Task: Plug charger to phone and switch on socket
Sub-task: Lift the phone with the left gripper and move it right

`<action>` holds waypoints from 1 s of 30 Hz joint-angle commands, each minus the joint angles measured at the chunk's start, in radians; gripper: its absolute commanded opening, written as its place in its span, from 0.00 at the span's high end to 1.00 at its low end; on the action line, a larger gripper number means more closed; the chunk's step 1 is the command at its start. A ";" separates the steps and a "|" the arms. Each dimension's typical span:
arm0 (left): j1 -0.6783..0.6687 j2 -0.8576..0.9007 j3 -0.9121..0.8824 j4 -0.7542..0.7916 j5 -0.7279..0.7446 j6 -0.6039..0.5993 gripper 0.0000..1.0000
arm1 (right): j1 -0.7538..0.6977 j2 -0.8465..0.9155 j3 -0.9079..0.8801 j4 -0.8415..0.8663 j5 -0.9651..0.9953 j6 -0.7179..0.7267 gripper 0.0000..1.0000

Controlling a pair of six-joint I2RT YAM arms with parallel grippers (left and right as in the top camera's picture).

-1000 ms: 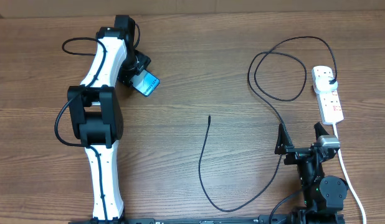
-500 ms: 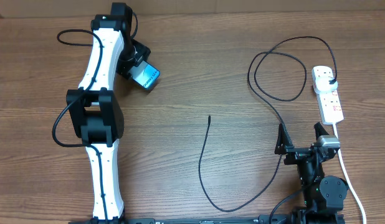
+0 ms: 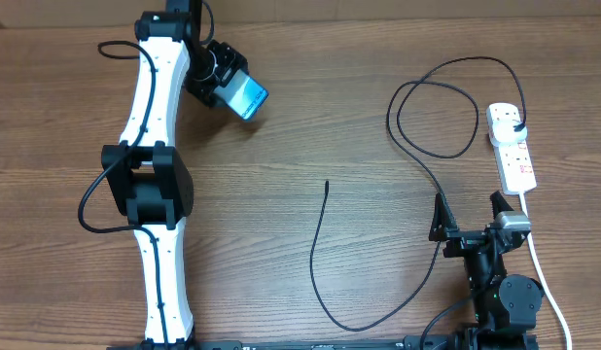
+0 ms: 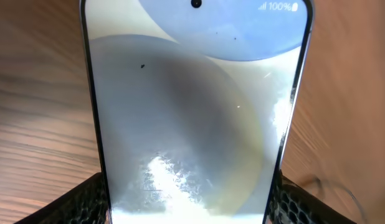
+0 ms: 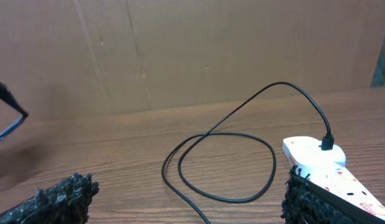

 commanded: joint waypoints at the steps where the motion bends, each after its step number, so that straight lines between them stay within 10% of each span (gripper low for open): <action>1: -0.008 0.000 0.038 0.013 0.247 0.051 0.96 | 0.006 -0.010 -0.011 0.005 0.002 0.007 0.00; 17: -0.008 0.000 0.038 0.003 0.787 0.043 0.96 | 0.006 -0.010 -0.011 0.005 0.002 0.007 0.00; 30: -0.008 0.000 0.038 -0.023 0.913 -0.010 0.96 | 0.006 -0.010 -0.011 0.005 0.002 0.007 0.00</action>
